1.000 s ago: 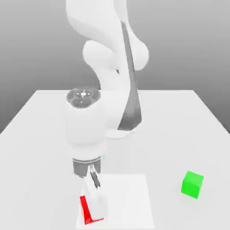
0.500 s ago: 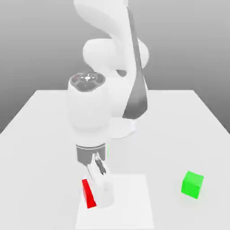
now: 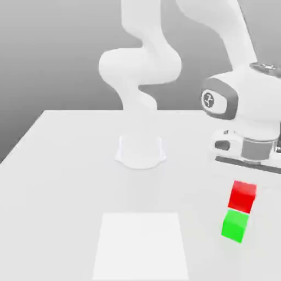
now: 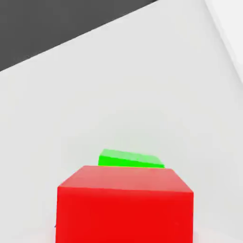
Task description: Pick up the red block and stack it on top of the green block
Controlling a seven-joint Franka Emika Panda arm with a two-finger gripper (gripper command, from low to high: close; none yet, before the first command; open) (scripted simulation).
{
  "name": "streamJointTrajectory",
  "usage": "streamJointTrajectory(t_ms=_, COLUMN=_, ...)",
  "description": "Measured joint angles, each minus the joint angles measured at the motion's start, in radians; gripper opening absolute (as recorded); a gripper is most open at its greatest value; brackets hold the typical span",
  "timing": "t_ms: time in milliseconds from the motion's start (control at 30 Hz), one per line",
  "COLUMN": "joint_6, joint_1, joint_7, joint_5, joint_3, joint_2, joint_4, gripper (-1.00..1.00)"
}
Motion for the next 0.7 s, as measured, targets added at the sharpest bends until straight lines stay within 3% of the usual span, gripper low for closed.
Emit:
streamJointTrajectory(t_ms=100, joint_6=0.052, joint_1=0.028, joint_7=0.054, joint_5=-0.075, joint_3=-0.042, joint_2=0.065, joint_4=0.002, gripper=-1.00)
streamJointTrajectory(t_ms=133, joint_6=0.068, joint_1=0.039, joint_7=0.068, joint_5=-0.095, joint_3=-0.056, joint_2=0.083, joint_4=0.002, gripper=1.00)
streamJointTrajectory(t_ms=367, joint_6=0.068, joint_1=0.041, joint_7=0.070, joint_5=-0.097, joint_3=-0.058, joint_2=0.086, joint_4=0.002, gripper=1.00)
streamJointTrajectory(t_ms=700, joint_6=-0.087, joint_1=0.022, joint_7=-0.082, joint_5=0.113, joint_3=0.004, joint_2=-0.102, joint_4=-0.009, gripper=1.00)
